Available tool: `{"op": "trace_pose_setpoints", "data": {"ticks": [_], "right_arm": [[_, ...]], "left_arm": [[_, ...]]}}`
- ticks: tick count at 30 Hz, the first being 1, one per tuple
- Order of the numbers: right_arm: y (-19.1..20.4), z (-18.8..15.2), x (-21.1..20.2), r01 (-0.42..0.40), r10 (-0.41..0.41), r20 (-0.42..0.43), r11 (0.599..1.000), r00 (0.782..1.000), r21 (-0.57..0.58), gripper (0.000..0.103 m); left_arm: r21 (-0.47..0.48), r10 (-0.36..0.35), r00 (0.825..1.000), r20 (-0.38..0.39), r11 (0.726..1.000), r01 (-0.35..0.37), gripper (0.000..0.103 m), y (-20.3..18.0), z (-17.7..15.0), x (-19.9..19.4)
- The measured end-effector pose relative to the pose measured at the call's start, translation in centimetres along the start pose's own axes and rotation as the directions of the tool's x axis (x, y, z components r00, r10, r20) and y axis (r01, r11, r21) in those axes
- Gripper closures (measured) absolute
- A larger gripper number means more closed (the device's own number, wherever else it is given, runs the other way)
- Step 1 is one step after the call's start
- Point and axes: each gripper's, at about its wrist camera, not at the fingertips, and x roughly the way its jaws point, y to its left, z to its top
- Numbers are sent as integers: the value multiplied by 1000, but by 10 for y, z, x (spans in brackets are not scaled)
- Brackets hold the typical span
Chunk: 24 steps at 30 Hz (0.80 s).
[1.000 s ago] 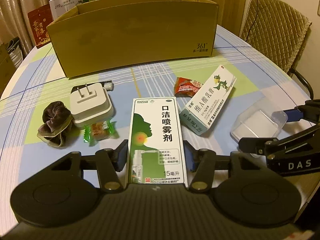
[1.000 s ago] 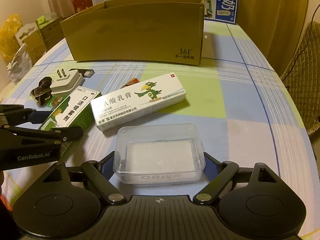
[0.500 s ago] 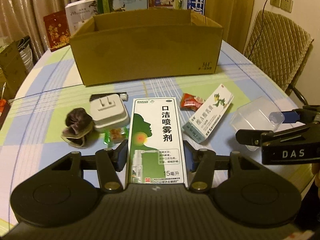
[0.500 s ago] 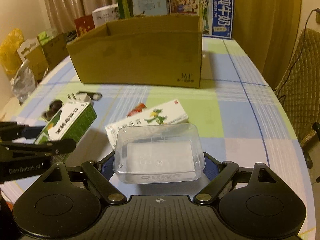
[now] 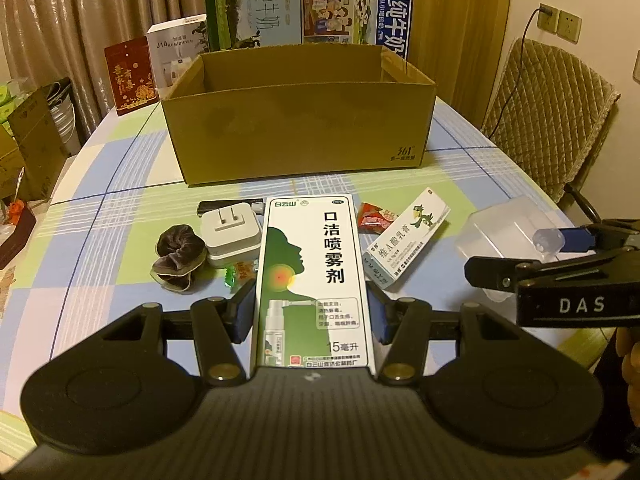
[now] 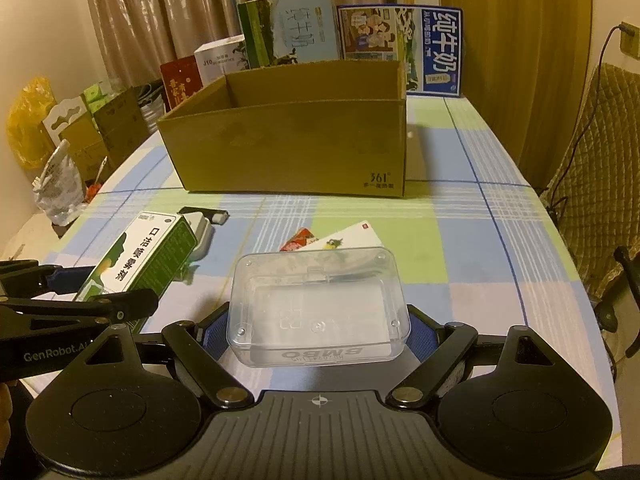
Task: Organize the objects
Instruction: 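Carry the spray box and clear container in both tools over the cardboard box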
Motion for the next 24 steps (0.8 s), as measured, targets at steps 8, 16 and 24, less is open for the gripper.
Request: {"op": "trace_pose_setpoints", "data": {"ticks": [8,16,24], "right_arm": [[2,5,-12,2,-2,21,1000,1000,-5,20],[2,11,-23,10,-9,39,1000,999,-14,20],[4,27,-34,14,-12,69,999,998,-32,20]], "left_arm": [[-3,2,1000,16,1000,-2,53,-2,4,-12],[13,1,999,36,1000,-1,53,-5,11,-24],[45,8,998,55,999,-11,53,-3,26,-33]]}}
